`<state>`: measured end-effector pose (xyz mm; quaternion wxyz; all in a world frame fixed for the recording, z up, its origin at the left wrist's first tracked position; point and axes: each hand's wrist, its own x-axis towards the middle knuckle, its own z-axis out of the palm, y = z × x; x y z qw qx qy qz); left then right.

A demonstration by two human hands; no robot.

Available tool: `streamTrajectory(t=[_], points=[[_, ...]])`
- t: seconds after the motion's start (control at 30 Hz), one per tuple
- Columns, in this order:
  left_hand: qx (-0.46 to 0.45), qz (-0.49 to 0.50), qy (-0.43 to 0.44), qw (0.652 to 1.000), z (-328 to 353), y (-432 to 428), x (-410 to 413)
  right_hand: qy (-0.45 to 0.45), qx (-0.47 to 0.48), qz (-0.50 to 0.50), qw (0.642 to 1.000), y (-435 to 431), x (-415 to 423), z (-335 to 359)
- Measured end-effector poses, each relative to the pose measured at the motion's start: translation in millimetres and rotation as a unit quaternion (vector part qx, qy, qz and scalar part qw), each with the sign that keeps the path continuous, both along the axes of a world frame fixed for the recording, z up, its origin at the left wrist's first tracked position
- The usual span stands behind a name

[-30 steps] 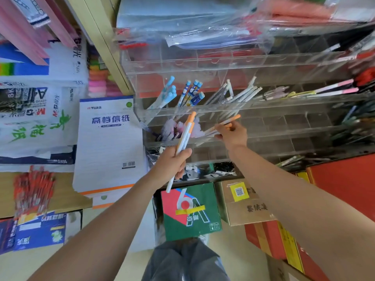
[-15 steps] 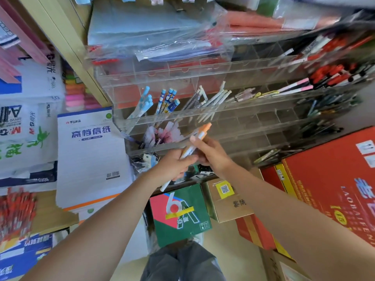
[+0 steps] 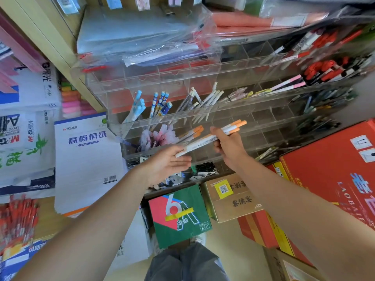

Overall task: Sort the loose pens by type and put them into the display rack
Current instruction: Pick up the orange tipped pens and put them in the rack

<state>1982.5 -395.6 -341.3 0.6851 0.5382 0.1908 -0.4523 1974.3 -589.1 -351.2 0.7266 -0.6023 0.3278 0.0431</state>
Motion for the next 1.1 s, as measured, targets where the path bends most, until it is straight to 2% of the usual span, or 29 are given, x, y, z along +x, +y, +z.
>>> streamTrajectory(t=[0.07, 0.17, 0.27, 0.33, 0.5, 0.73, 0.87, 0.97, 1.1], points=[[-0.025, 0.046, 0.019, 0.998, 2.4, -9.6, 4.4, -0.007, 0.014, 0.023, 1.0, 8.5, 1.2, 0.7], [-0.001, 0.002, -0.014, 1.0, 2.7, -16.1, 8.3, -0.012, 0.004, 0.028, 1.0, 16.7, 4.6, 2.5], [0.106, -0.07, -0.103, 0.987, 3.3, -6.6, 10.3, -0.032, -0.013, -0.018, 0.999, 11.9, 13.9, 5.7], [0.186, -0.08, -0.16, 0.966, -0.7, 2.2, 12.7, -0.052, -0.017, -0.051, 0.997, 8.6, 21.4, 5.4], [0.292, -0.083, -0.259, 0.917, -11.1, 13.5, 14.9, -0.015, -0.074, -0.012, 0.997, 26.7, 34.0, -10.8], [0.3, -0.08, -0.274, 0.91, -17.2, 17.4, 18.0, 0.054, -0.187, 0.014, 0.981, 35.2, 51.6, -30.1], [0.3, -0.074, -0.27, 0.912, -23.7, 18.7, 20.3, 0.003, -0.224, 0.055, 0.973, 31.6, 53.7, -29.3], [0.304, -0.072, -0.277, 0.909, -28.2, 20.1, 21.3, -0.028, -0.211, 0.047, 0.976, 27.6, 50.0, -32.1], [0.314, -0.082, -0.283, 0.902, -30.6, 18.6, 20.6, -0.021, -0.231, 0.084, 0.969, 23.7, 45.5, -36.6]])
